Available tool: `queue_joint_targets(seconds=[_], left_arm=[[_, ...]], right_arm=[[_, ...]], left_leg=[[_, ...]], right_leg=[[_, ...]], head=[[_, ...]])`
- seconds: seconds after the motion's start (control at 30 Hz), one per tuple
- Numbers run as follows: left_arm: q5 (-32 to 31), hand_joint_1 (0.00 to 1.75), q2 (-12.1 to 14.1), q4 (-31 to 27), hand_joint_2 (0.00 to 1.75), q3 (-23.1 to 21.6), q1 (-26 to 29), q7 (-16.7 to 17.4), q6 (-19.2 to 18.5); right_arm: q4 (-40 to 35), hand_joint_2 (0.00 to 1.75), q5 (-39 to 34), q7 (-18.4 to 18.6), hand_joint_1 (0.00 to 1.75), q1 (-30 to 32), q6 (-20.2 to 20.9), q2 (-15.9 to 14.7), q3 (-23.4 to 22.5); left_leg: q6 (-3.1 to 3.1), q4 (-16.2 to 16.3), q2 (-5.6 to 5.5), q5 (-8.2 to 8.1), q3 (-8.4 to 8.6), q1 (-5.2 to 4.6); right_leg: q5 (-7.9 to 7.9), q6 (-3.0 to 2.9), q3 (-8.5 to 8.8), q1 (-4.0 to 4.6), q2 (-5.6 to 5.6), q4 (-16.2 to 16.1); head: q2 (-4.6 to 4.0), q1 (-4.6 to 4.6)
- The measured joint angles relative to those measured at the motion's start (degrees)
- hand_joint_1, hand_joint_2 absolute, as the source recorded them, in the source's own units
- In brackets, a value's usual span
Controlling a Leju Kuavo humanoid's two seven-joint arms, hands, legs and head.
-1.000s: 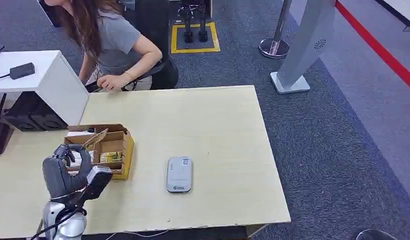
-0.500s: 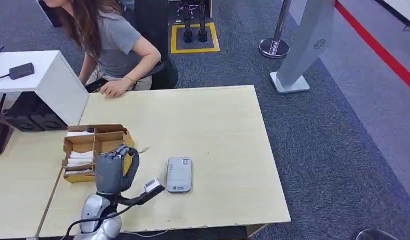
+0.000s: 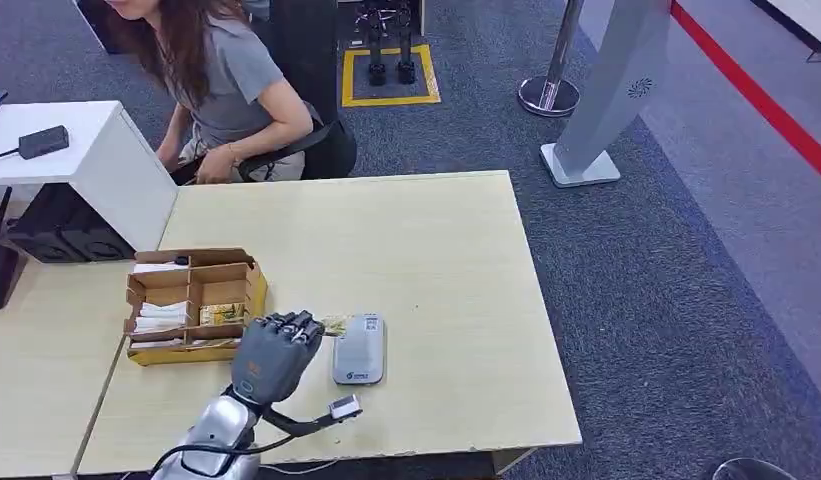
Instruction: Pass the card to the sensor for recognition and then transmit it.
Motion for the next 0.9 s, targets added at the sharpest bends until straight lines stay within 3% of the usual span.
queue_joint_targets(seconds=[0.7,0.9], left_arm=[[-0.46,1.75,0.7,4.19,1.75,-5.55,-3.26,2.95,0.0],[-1.88,1.75,-0.26,11.37,1.75,-8.26,-7.42,7.04,0.0]], right_arm=[[0.0,1.75,0.94,0.2,0.0,-0.04,0.02,0.0,0.0],[0.0,1.75,1.81,0.17,0.0,-0.14,0.0,0.0,-0.59]], left_leg=[[0.0,0.0,0.0,0.0,0.01,0.0],[0.0,0.0,-0.01,0.01,0.01,-0.01]], right_leg=[[0.0,0.0,-0.01,0.0,0.01,0.0],[0.01,0.01,0.0,0.0,0.0,0.0]], head=[[0.0,0.0],[0.0,0.02]])
